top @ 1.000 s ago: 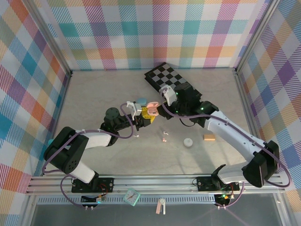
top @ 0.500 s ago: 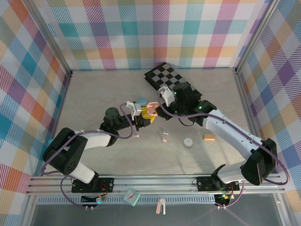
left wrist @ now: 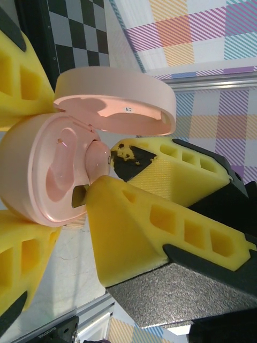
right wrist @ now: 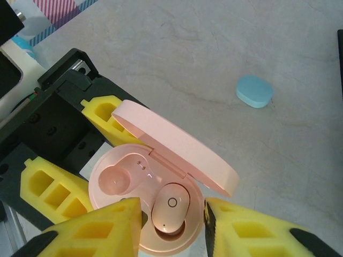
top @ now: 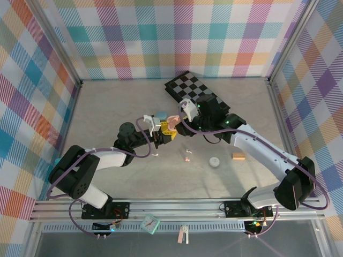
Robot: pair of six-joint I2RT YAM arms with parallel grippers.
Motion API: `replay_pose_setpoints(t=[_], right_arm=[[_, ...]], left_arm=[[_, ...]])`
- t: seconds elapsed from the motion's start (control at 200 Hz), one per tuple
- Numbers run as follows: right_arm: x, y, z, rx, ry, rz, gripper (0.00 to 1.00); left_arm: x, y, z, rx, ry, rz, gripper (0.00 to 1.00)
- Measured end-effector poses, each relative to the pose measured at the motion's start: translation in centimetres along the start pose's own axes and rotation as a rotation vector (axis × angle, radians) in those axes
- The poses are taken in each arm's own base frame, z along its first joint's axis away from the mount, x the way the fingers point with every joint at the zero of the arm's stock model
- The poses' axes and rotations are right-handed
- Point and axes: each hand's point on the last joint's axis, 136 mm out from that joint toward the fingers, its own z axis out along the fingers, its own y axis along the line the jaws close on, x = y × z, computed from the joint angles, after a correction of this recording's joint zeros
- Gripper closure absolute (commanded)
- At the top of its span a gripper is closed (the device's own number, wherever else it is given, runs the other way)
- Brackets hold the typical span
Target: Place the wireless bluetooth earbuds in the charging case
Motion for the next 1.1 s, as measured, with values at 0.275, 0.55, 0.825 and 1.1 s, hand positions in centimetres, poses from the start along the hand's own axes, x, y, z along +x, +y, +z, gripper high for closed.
replay_pose_setpoints(t=[0.275, 0.55, 0.825, 1.1], right_arm=[[0.4, 1.0, -4.8, 0.001, -0.155, 0.039, 0.52], [5.9, -3.8, -6.4, 0.125, -0.199, 0.417, 0.52], [14.4, -4.8, 0.3, 0.111, 0.119, 0.777, 0.53], [18.9, -3.4, 5.7, 0.117, 0.427, 0.872, 0.6]], left_arm=[[0.0, 0.2, -0.1, -0.006, 0.0, 0.001, 0.8], [-0.3, 0.3, -0.8, -0.024, -0.008, 0.009, 0.8], [-0.1, 1.0, -2.0, -0.075, -0.013, 0.014, 0.8], [-0.5, 3.6, -4.7, -0.19, -0.028, 0.028, 0.8]])
